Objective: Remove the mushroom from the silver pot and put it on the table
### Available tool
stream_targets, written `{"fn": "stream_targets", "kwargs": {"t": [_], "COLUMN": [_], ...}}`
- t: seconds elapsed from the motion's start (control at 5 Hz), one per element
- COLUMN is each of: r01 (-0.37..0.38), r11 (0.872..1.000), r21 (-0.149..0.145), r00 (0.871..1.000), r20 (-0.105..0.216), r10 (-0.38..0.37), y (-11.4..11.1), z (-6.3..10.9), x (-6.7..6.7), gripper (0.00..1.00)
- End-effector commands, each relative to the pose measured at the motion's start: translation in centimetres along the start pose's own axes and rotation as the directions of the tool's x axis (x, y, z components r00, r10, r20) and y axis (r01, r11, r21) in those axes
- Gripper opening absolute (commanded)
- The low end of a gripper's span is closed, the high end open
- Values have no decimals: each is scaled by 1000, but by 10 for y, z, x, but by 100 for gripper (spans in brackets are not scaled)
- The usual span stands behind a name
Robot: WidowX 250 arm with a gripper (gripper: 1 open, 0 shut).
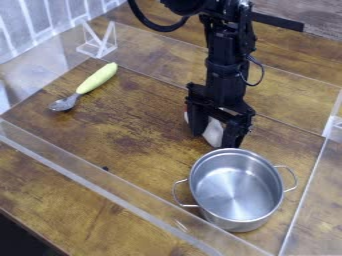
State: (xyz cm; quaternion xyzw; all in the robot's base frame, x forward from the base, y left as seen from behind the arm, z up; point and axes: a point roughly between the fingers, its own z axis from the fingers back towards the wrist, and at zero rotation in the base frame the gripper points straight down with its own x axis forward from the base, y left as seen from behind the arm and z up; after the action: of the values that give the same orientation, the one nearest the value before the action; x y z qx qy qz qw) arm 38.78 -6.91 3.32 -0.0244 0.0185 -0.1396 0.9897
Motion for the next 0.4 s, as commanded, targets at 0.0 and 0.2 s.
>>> {"fn": "stream_targets", "kwargs": {"t": [0.0, 0.2], "r01": [10, 9], "r11": [1000, 1000], "r21": [2, 0], "r00": [999, 1000], "r20": [31, 25], "r10": [-10, -9], "y": [-13, -18], "z": [6, 3], "x": [11, 9], "gripper": [100, 100]}}
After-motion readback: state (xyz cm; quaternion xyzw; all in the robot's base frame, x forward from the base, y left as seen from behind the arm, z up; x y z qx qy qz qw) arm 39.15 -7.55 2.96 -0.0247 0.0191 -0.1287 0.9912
